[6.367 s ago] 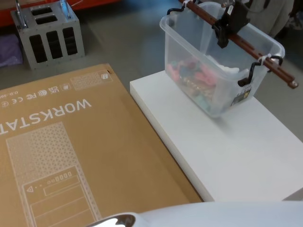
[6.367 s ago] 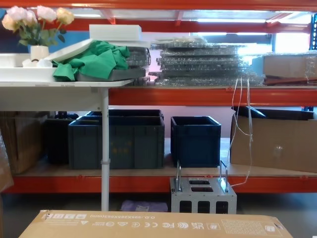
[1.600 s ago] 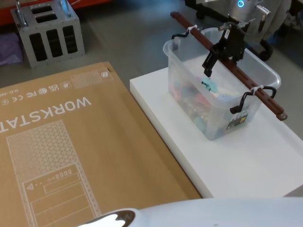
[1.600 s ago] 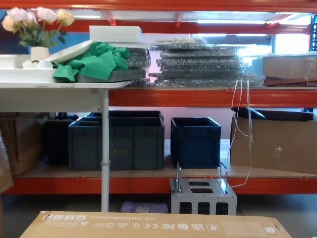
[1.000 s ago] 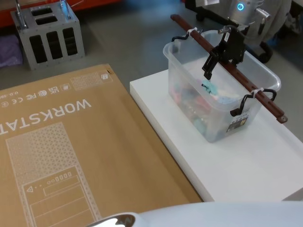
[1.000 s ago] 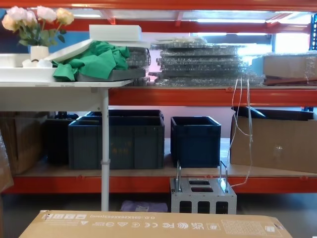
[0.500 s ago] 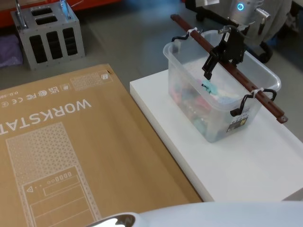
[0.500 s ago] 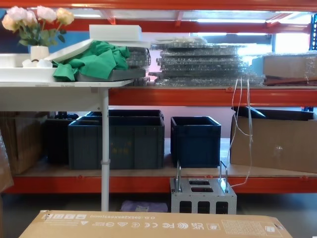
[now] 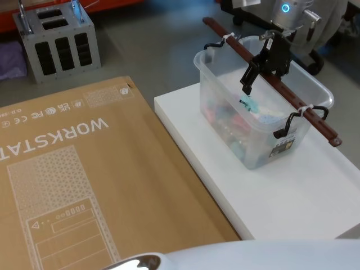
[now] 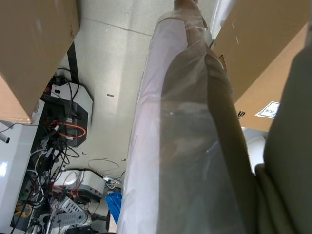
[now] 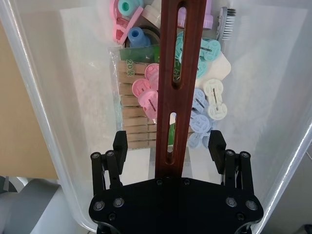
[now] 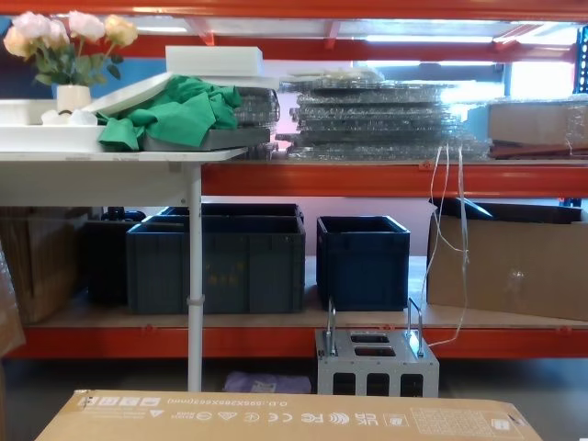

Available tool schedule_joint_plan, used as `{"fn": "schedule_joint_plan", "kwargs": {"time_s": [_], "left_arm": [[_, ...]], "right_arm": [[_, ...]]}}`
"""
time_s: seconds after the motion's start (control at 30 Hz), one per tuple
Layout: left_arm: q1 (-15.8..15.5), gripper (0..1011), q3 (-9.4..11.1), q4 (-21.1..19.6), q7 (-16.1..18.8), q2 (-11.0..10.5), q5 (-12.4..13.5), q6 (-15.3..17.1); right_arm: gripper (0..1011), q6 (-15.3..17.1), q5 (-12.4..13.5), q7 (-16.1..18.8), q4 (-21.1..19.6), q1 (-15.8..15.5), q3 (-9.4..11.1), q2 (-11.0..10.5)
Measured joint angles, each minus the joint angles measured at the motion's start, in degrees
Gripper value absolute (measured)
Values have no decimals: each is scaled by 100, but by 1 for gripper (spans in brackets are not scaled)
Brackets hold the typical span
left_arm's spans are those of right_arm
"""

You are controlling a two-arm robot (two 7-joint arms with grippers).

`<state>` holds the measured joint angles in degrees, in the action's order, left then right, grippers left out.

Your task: Use one hand to grasp the basket and place it at the designated location.

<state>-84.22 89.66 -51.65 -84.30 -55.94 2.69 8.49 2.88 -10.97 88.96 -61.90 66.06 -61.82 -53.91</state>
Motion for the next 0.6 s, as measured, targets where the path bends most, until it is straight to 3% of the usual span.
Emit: {"fn": "schedule_joint_plan", "kwargs": {"time_s": [0.6], "left_arm": [[0, 0, 0, 0, 0, 0, 0, 0]], "right_arm": [[1001, 0, 0, 0, 0, 0, 0, 0]]}}
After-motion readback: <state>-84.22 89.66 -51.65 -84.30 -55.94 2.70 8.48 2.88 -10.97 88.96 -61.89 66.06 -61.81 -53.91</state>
